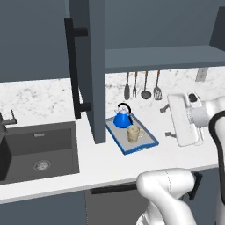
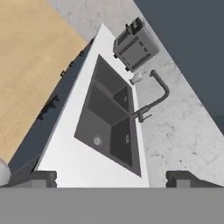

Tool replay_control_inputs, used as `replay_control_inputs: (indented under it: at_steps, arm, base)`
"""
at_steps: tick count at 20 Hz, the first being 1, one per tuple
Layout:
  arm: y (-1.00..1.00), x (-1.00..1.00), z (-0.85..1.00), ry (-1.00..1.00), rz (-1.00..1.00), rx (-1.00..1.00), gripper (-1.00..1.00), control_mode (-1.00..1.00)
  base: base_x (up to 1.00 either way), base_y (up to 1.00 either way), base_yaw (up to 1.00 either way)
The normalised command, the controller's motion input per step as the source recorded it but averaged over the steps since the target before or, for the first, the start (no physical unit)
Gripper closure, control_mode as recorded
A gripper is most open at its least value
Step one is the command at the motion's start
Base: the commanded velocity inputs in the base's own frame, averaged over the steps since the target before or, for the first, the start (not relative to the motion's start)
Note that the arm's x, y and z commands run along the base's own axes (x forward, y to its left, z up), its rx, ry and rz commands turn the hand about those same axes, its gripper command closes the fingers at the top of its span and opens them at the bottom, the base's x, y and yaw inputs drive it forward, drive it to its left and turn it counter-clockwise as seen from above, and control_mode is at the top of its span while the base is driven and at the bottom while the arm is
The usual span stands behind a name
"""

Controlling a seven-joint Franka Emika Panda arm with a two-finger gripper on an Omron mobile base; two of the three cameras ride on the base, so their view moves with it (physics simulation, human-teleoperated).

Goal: Pick the kettle from the counter and place it on the tray. Then pick the mug from the cabinet and place it on the tray. Then close the cabinet doors.

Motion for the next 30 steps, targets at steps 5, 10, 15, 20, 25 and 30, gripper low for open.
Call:
replay_control_inputs:
  at_steps: [5, 10, 15, 20, 25, 30]
  arm:
    - [0.36, -0.58, 0.32, -0.10, 0.04, 0.01, -1.00, -1.00]
    - [0.39, -0.46, 0.36, -0.05, 0.24, 0.03, -1.00, -1.00]
    - [0.41, -0.62, 0.16, -0.19, 0.21, 0.00, -1.00, -1.00]
    - [0.37, -0.67, 0.10, -0.43, 0.07, 0.04, -1.00, -1.00]
    - [0.34, -0.60, 0.12, -0.24, 0.00, 0.05, -1.00, -1.00]
    - [0.47, -0.54, 0.02, -0.01, 0.00, 0.03, -1.00, -1.00]
  base:
    - [0.00, 0.00, 0.00]
    - [0.00, 0.00, 0.00]
    - [0.00, 0.00, 0.00]
    - [0.00, 0.00, 0.00]
    - [0.00, 0.00, 0.00]
    - [0.00, 0.00, 0.00]
